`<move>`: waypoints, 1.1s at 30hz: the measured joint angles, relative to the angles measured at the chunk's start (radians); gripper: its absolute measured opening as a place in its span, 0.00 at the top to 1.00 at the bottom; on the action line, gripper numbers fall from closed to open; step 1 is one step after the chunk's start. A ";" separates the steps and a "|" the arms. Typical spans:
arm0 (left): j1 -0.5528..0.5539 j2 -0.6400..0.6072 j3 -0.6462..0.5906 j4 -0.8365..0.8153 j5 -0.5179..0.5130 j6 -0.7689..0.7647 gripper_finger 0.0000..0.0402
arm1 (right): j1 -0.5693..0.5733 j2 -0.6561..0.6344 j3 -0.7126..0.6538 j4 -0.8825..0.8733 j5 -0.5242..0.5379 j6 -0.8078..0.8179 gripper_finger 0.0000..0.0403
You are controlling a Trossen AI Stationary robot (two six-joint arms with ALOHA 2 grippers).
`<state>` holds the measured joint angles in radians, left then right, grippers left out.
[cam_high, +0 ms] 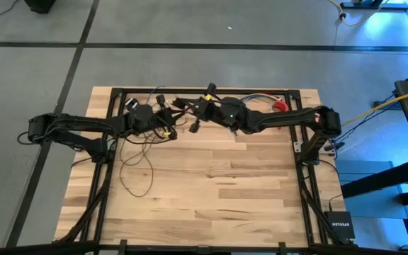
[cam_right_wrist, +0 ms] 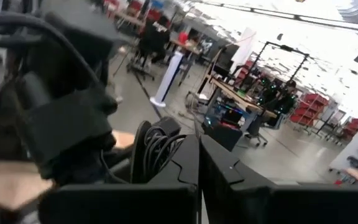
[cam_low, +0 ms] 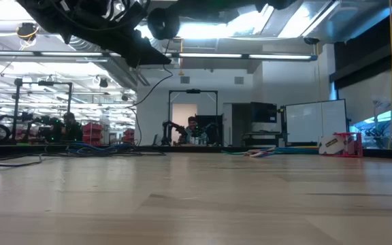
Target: Coiling cords
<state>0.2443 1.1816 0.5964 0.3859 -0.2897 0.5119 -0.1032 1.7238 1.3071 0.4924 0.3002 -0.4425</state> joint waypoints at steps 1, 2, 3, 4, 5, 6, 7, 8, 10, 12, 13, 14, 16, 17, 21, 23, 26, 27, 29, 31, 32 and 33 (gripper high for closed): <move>0.000 0.000 0.000 -0.004 0.000 0.016 0.98 | 0.002 -0.008 0.000 -0.020 0.000 -0.018 0.99; 0.000 0.000 0.000 -0.008 -0.003 0.027 0.98 | 0.006 -0.017 0.000 -0.039 -0.001 -0.033 0.99; 0.000 0.000 0.000 -0.010 -0.006 0.036 0.98 | 0.006 -0.027 0.000 -0.055 -0.001 -0.035 0.99; 0.000 0.000 0.000 -0.010 -0.007 0.038 0.98 | 0.006 -0.035 0.000 -0.069 -0.003 -0.037 0.99; 0.000 0.000 0.000 -0.010 -0.009 0.030 0.98 | 0.006 -0.040 0.000 -0.076 -0.006 -0.037 0.99; 0.000 0.000 0.000 -0.010 -0.010 0.021 0.98 | 0.005 -0.044 0.000 -0.082 -0.006 -0.040 0.99; 0.000 0.000 0.000 -0.019 -0.013 0.017 0.97 | 0.005 -0.045 0.000 -0.088 -0.005 -0.041 0.99; 0.000 0.001 -0.003 -0.034 -0.018 0.015 0.95 | 0.005 -0.046 0.001 -0.091 -0.006 -0.041 0.99; 0.002 0.004 -0.004 -0.061 -0.025 0.009 0.90 | 0.005 -0.050 0.003 -0.112 -0.006 -0.042 0.99; 0.001 0.002 -0.004 -0.074 -0.085 0.003 0.83 | 0.005 -0.050 0.003 -0.141 -0.006 -0.057 0.99; 0.001 0.001 -0.003 -0.082 -0.136 0.017 0.80 | 0.005 -0.049 0.003 -0.155 -0.006 -0.063 0.99; 0.001 0.001 -0.003 -0.097 -0.190 0.034 0.76 | 0.005 -0.048 0.002 -0.161 -0.006 -0.064 0.99; 0.001 -0.001 -0.003 -0.126 -0.275 0.069 0.71 | 0.006 -0.048 0.002 -0.169 -0.005 -0.064 0.99; 0.002 -0.003 -0.003 -0.126 -0.292 0.071 0.69 | 0.006 -0.048 0.002 -0.172 -0.005 -0.064 0.99; -0.013 -0.035 -0.002 -0.149 -0.266 0.031 0.66 | 0.006 -0.048 0.002 -0.186 -0.004 -0.064 0.99; -0.018 -0.073 -0.002 -0.225 -0.224 -0.013 0.66 | 0.006 -0.048 0.002 -0.187 -0.004 -0.063 0.99; -0.017 -0.144 -0.002 -0.357 -0.110 -0.130 0.65 | 0.006 -0.047 0.002 -0.186 -0.006 -0.064 0.99; -0.016 -0.163 -0.002 -0.394 -0.064 -0.163 0.65 | 0.006 -0.047 0.002 -0.186 -0.007 -0.065 0.99; -0.019 -0.203 -0.002 -0.447 -0.002 -0.202 0.65 | 0.005 -0.047 0.002 -0.185 -0.016 -0.066 0.99; -0.026 -0.238 -0.014 -0.461 0.018 -0.225 0.65 | 0.005 -0.047 0.002 -0.185 -0.017 -0.067 0.99; -0.029 -0.253 -0.028 -0.459 0.019 -0.232 0.65 | 0.005 -0.046 0.002 -0.182 -0.018 -0.067 0.99; -0.030 -0.264 -0.048 -0.457 0.019 -0.242 0.65 | 0.005 -0.046 0.002 -0.177 -0.018 -0.066 0.99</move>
<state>0.2147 0.9175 0.5489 -0.0708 -0.2705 0.2700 -0.0982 1.6781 1.3090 0.3155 0.2821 -0.5083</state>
